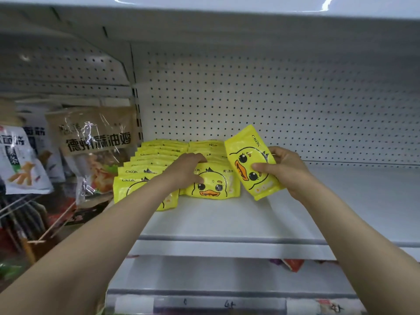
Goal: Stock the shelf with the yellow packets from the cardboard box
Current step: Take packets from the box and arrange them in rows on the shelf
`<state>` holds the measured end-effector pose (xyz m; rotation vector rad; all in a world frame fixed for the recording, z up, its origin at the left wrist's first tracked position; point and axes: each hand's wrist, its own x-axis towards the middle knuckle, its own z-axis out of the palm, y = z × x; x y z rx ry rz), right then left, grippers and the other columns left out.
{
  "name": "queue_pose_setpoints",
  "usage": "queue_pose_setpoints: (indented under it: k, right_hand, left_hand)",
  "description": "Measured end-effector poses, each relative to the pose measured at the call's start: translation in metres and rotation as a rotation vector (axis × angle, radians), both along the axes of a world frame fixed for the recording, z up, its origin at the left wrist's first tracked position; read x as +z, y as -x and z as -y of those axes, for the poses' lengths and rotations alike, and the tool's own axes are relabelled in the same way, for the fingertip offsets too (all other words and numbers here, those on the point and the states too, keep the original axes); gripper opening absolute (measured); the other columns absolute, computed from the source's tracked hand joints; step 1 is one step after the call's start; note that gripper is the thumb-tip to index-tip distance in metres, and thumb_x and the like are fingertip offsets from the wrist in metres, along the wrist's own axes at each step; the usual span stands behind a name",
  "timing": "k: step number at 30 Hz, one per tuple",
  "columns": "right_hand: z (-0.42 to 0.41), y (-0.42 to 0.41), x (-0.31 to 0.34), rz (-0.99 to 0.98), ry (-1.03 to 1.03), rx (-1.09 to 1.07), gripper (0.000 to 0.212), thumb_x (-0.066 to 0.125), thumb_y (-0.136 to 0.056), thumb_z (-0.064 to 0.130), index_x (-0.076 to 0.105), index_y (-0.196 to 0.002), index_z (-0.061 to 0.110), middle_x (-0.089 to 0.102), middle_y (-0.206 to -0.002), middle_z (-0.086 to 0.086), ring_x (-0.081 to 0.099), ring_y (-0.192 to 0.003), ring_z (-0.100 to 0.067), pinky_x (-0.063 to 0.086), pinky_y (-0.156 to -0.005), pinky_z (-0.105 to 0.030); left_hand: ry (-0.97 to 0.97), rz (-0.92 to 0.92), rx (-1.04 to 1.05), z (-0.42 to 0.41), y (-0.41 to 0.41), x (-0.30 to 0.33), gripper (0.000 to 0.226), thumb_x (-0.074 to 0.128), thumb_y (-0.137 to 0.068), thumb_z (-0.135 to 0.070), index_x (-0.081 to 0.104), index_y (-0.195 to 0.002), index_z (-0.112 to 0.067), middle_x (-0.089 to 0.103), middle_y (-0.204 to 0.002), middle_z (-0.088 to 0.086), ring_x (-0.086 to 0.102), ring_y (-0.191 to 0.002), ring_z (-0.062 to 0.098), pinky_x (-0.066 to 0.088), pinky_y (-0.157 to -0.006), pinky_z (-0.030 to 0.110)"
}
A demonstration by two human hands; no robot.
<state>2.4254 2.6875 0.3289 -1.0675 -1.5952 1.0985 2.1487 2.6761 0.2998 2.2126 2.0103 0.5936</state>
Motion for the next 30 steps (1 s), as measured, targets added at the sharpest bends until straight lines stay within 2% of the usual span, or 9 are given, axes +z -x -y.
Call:
queue_pose_setpoints:
  k: [4, 7, 11, 16, 21, 24, 27, 30]
  right_hand:
    - [-0.003, 0.015, 0.003, 0.287, -0.045, 0.105, 0.036, 0.088, -0.067, 0.007, 0.069, -0.096, 0.016, 0.076, -0.09, -0.001, 0.072, -0.079, -0.018, 0.058, -0.066, -0.027]
    - [-0.007, 0.031, 0.0, 0.521, -0.099, 0.179, 0.037, 0.09, -0.063, 0.01, 0.068, -0.09, 0.022, 0.075, -0.093, 0.003, 0.071, -0.086, -0.017, 0.058, -0.077, -0.031]
    - [-0.007, 0.059, -0.001, 0.759, -0.214, 0.227, 0.039, 0.091, -0.063, 0.021, 0.065, -0.091, 0.03, 0.072, -0.099, 0.007, 0.067, -0.092, -0.014, 0.054, -0.083, -0.029]
    - [-0.011, 0.089, -0.006, 0.909, -0.291, 0.287, 0.052, 0.089, -0.067, 0.028, 0.066, -0.114, 0.029, 0.067, -0.118, 0.004, 0.059, -0.113, -0.014, 0.048, -0.096, -0.03]
    - [-0.013, 0.097, -0.007, 0.902, -0.323, 0.255, 0.059, 0.087, -0.07, 0.025, 0.064, -0.124, 0.028, 0.062, -0.117, 0.01, 0.055, -0.109, -0.006, 0.039, -0.084, -0.019]
    - [-0.013, 0.099, -0.012, 0.874, -0.36, 0.237, 0.062, 0.087, -0.068, 0.023, 0.062, -0.124, 0.032, 0.063, -0.123, 0.009, 0.055, -0.11, -0.003, 0.042, -0.086, -0.02]
    - [-0.013, 0.099, -0.017, 0.924, -0.414, 0.206, 0.062, 0.085, -0.069, 0.028, 0.06, -0.126, 0.034, 0.061, -0.125, 0.007, 0.055, -0.117, -0.011, 0.047, -0.091, -0.027]
    - [-0.012, 0.101, -0.019, 1.01, -0.436, 0.16, 0.064, 0.083, -0.072, 0.034, 0.056, -0.13, 0.034, 0.058, -0.127, 0.004, 0.05, -0.12, -0.018, 0.046, -0.093, -0.03]
  left_hand:
    - [-0.183, -0.015, 0.043, 0.023, 0.002, -0.008, 0.06, 0.07, -0.086, -0.022, 0.045, -0.14, -0.022, 0.048, -0.141, 0.005, 0.032, -0.134, 0.023, 0.033, -0.107, 0.034]
    - [-0.362, 0.05, 0.119, 0.047, 0.01, -0.014, 0.056, 0.067, -0.09, -0.023, 0.046, -0.141, -0.017, 0.053, -0.137, 0.01, 0.038, -0.13, 0.029, 0.034, -0.105, 0.037]
    - [-0.448, 0.05, 0.222, 0.069, 0.023, -0.035, 0.053, 0.064, -0.091, -0.028, 0.048, -0.139, -0.011, 0.055, -0.131, 0.015, 0.046, -0.122, 0.036, 0.038, -0.1, 0.042]
    - [-0.468, -0.002, 0.243, 0.075, 0.031, -0.052, 0.046, 0.057, -0.095, -0.035, 0.053, -0.134, -0.011, 0.055, -0.132, 0.014, 0.047, -0.122, 0.035, 0.038, -0.103, 0.043]
    - [-0.463, -0.053, 0.253, 0.072, 0.036, -0.061, 0.058, 0.038, -0.092, -0.053, 0.058, -0.129, -0.013, 0.057, -0.128, 0.013, 0.048, -0.118, 0.034, 0.04, -0.1, 0.044]
    - [-0.448, -0.067, 0.253, 0.068, 0.037, -0.064, 0.058, 0.043, -0.091, -0.055, 0.057, -0.129, -0.014, 0.056, -0.129, 0.012, 0.048, -0.12, 0.034, 0.039, -0.102, 0.045]
    - [-0.455, -0.074, 0.253, 0.065, 0.037, -0.067, 0.053, 0.061, -0.089, -0.047, 0.058, -0.129, -0.013, 0.055, -0.13, 0.014, 0.047, -0.121, 0.035, 0.038, -0.104, 0.046]
    - [-0.47, -0.082, 0.251, 0.064, 0.037, -0.069, 0.053, 0.067, -0.085, -0.044, 0.059, -0.127, -0.011, 0.054, -0.129, 0.015, 0.046, -0.121, 0.037, 0.038, -0.104, 0.049]
